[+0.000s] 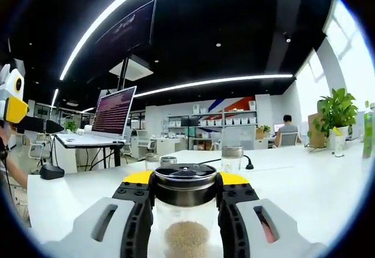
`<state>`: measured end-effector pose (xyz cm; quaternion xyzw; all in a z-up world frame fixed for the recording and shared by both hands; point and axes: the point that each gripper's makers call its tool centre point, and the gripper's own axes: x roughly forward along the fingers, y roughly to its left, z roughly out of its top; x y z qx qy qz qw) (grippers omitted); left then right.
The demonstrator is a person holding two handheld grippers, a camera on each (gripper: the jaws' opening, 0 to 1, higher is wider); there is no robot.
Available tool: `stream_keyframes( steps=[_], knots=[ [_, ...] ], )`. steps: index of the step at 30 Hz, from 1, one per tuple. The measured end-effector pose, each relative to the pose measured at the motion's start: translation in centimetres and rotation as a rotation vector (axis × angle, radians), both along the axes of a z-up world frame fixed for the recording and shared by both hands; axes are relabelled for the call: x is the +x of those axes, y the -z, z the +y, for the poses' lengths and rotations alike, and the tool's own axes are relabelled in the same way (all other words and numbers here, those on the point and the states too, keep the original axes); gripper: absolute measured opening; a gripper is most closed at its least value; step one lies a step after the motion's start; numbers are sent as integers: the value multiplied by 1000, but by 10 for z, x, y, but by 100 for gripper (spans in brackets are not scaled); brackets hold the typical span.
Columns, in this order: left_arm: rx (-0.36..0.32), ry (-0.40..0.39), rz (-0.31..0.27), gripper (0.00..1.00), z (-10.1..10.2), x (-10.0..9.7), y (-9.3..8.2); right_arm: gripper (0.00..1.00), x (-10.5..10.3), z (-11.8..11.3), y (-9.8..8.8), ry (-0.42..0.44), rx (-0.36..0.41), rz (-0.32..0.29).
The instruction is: Rotate the seasoning bottle until the label or dispensing opening points toward the visible target arrow and the bottle remains upright within the marked orientation range
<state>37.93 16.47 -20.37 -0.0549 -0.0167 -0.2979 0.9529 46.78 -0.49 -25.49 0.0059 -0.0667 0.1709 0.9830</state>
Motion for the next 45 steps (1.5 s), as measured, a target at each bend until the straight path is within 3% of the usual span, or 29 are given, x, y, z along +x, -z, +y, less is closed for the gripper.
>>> stream_keyframes(
  steps=[10, 18, 21, 23, 25, 28, 37, 39, 41, 45],
  knots=[
    [20, 13, 11, 100, -4, 1, 3, 48, -2, 3, 3, -30, -18, 21],
    [25, 10, 20, 100, -5, 2, 5, 61, -5, 0, -5, -40, -57, -12],
    [31, 7, 27, 99, -5, 4, 7, 66, -9, 2, -5, -84, -73, 26],
    [32, 7, 30, 99, -5, 5, 8, 68, -9, 0, -9, -97, -86, 14],
    [32, 8, 29, 99, -5, 5, 7, 69, -9, 0, -8, -127, -105, 31],
    [32, 12, 29, 99, -6, 4, 7, 75, -10, 0, -10, -206, -50, 58],
    [32, 6, 29, 99, -4, 3, 8, 78, -13, -10, -20, -393, -102, 25],
    [29, 5, 26, 99, -4, 3, 7, 79, -10, -12, -22, -431, -47, 44],
    [30, 6, 21, 99, -4, 2, 7, 79, -11, -8, -18, -529, -72, 63],
    [34, -2, 20, 99, -1, 1, 7, 78, -7, -10, -12, -605, -100, 89]
  ],
)
